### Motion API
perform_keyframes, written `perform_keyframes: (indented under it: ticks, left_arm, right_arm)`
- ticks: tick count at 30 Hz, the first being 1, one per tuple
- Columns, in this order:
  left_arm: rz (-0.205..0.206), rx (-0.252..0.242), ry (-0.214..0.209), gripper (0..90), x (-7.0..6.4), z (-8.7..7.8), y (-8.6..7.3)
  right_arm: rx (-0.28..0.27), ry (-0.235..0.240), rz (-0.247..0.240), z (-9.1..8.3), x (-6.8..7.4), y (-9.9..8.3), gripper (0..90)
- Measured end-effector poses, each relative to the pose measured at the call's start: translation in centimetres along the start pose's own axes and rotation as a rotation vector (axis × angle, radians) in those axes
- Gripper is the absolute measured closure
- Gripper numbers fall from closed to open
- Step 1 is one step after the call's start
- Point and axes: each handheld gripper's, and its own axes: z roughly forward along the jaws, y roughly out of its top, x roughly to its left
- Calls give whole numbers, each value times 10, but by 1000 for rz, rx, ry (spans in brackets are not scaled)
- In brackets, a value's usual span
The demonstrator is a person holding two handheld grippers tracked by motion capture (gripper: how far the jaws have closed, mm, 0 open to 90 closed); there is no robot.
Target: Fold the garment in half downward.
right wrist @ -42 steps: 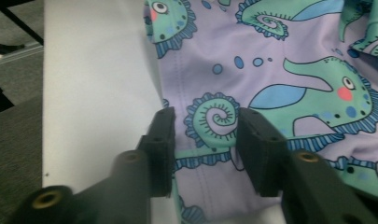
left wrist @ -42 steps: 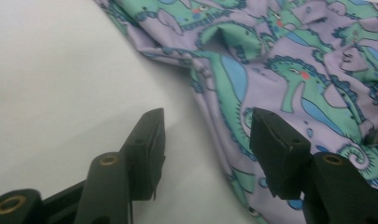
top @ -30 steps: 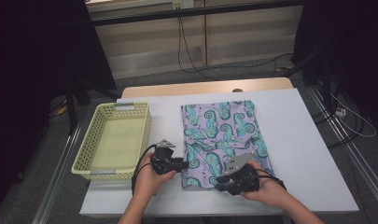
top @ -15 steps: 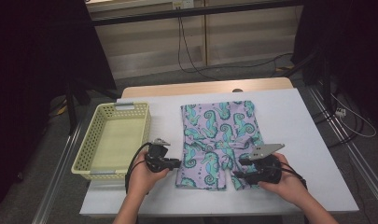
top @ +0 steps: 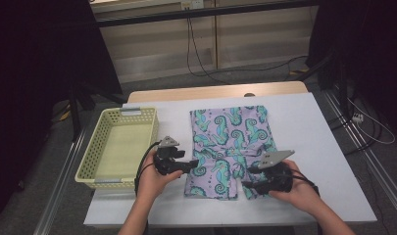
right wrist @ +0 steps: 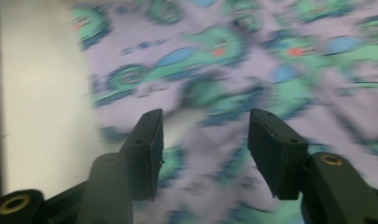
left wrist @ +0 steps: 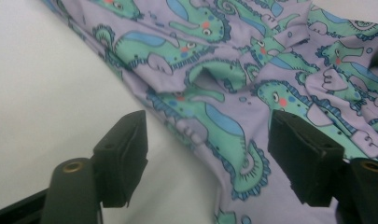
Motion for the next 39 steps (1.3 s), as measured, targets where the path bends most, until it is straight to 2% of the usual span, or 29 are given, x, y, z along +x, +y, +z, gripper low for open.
perform_keyframes:
  ticks: [3, 5, 12, 14, 18, 20, 22, 23, 26, 29, 31, 34, 36, 39]
  left_arm:
    - [4, -17, 0, 266, 3, 3, 6]
    - [6, -34, 7, 243, 5, 5, 9]
    - [27, -49, 7, 226, 9, 15, 18]
    - [25, -58, 4, 228, 10, 18, 19]
    - [23, -72, 7, 270, 14, 23, 23]
    - [30, -70, 15, 283, 14, 25, 25]
    - [21, -76, 3, 285, 13, 25, 26]
    - [26, -76, 1, 285, 12, 25, 26]
    - [32, -73, -2, 279, 9, 22, 26]
    - [42, -65, -5, 273, 8, 23, 25]
    - [43, -57, -3, 268, 7, 23, 24]
    - [47, -53, -12, 268, 6, 24, 24]
    - [46, -49, -13, 267, 6, 24, 24]
    - [50, -49, -17, 264, 5, 25, 24]
  right_arm:
    - [-29, -93, 22, -10, -20, -1, 415]
    - [-36, -138, 46, -13, -34, -1, 411]
    - [-59, -255, 123, -12, -69, -3, 415]
    - [-64, -281, 144, -10, -76, -3, 422]
    - [-108, -298, 202, -6, -87, -4, 489]
    - [-97, -311, 206, -4, -89, -4, 527]
    - [-37, -315, 198, -3, -89, -6, 540]
    - [-29, -314, 208, -6, -89, -8, 540]
    - [-60, -312, 271, -21, -89, -15, 548]
    - [-46, -349, 277, -33, -85, -24, 559]
    - [-54, -342, 295, -40, -81, -31, 565]
    - [-12, -340, 266, -45, -72, -38, 566]
    - [14, -322, 249, -47, -67, -45, 565]
    - [-24, -326, 255, -58, -64, -48, 563]
